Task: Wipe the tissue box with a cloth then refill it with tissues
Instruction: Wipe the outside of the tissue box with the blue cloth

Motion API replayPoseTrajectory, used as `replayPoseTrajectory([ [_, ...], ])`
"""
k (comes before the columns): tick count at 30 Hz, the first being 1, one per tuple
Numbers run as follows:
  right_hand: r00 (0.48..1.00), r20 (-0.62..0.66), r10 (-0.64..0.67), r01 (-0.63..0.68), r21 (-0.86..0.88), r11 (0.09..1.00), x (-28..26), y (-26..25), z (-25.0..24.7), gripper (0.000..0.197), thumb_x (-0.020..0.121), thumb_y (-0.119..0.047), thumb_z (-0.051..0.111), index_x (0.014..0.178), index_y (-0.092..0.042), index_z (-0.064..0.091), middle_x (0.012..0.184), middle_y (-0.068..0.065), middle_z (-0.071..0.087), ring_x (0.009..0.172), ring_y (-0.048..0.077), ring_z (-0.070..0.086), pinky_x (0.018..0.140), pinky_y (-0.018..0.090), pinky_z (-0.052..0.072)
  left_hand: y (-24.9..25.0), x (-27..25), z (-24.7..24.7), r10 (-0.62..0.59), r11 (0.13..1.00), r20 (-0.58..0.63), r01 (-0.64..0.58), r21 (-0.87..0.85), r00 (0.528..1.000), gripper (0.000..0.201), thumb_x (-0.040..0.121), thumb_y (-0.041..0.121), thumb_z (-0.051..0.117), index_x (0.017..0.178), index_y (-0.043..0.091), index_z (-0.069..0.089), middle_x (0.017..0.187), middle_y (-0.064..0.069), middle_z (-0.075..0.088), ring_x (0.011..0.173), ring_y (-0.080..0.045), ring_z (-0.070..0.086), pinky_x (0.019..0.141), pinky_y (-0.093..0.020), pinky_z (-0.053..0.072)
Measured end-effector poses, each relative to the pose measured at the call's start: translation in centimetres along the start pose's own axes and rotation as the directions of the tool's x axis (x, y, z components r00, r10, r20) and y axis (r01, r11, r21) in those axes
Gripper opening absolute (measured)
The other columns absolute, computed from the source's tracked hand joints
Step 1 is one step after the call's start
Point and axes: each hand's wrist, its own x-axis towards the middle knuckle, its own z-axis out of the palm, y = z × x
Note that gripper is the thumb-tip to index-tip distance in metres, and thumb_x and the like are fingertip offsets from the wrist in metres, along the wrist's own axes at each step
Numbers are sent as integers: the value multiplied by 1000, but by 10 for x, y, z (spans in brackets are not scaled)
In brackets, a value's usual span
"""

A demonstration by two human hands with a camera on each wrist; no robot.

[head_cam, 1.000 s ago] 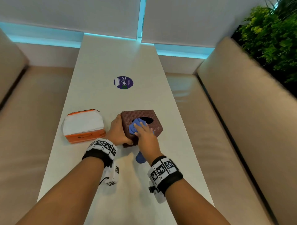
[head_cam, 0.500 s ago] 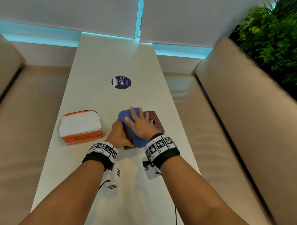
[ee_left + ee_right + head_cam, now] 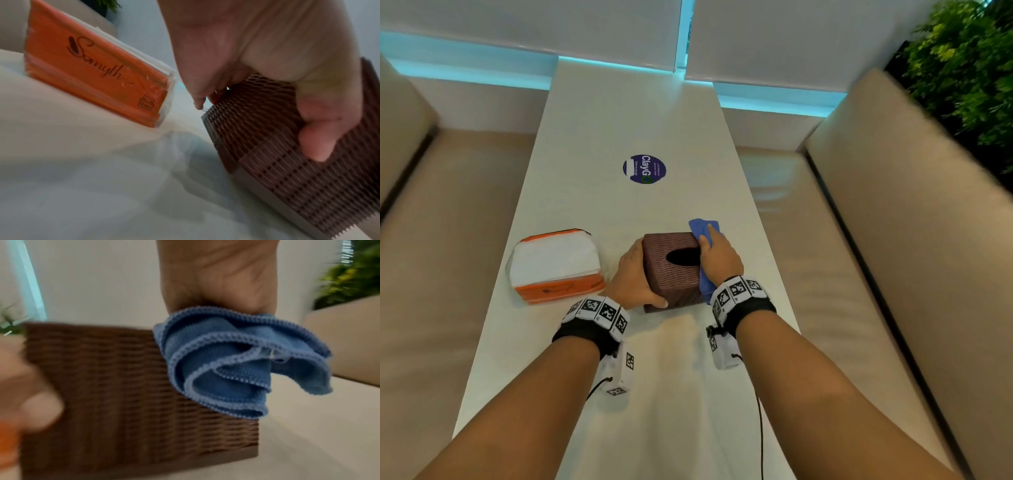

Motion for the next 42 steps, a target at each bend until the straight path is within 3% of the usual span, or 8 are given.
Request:
replayPoseTrajectory([
  [8,893,362,267,-442,598,669,7,26,-35,69,88,-62,43,129,-8,52,127,16,59,119,33,56,107,49,43,18,1,-23,-171,839,164,230,-492,972,92,36,26,88,121,14,55,116,-2,63,105,-17,60,88,-28,48],
  [15,870,476,125,-467,717,518,-31,35,-38,50,89,-51,50,121,-13,54,92,8,65,77,20,66,67,35,56,28,-3,-34,-287,688,277,399,-606,917,11,90,13,60,98,8,65,94,-5,73,91,-18,64,77,-24,49],
  [21,887,462,16,-416,784,461,-38,45,-33,45,98,-29,46,141,-20,39,87,5,70,54,11,71,48,21,55,32,-2,-35,-283,671,319,425,-607,904,12,93,26,56,95,17,64,74,7,76,73,-9,71,72,-26,48],
  [25,878,474,64,-461,804,376,-36,39,-34,43,89,-41,58,125,-17,58,86,1,77,69,15,73,69,27,58,46,1,-31,-259,646,284,384,-660,923,24,100,28,43,105,15,63,92,3,74,73,-5,72,66,-19,56],
  [28,880,465,95,-464,800,380,-33,33,-43,54,72,-52,73,116,-20,68,112,7,71,93,23,67,102,41,48,50,3,-32,-193,661,230,300,-688,954,57,99,39,45,148,15,29,141,-3,52,115,-12,60,97,-27,50],
  [34,873,439,215,-479,684,550,-27,30,-62,96,40,-74,76,120,-24,56,134,9,57,104,28,62,82,45,53,71,-13,-36,179,971,151,-149,-187,972,88,89,64,39,144,37,-24,156,5,-34,146,-8,-19,122,-38,1],
  [38,955,297,6,-203,638,743,-28,21,-71,142,20,-73,73,144,-16,31,120,-2,47,107,19,49,76,25,51,72,-25,-57,379,862,366,-469,195,850,126,52,94,47,130,48,-41,142,19,-51,143,-12,-35,121,-53,-10],
  [42,952,261,-159,-18,569,822,-30,43,-68,153,19,-75,79,145,-7,26,146,16,35,133,34,39,113,54,29,68,-26,-66,342,613,501,-593,523,795,153,41,89,59,126,31,-54,138,7,-58,136,-14,-45,113,-43,-25],
])
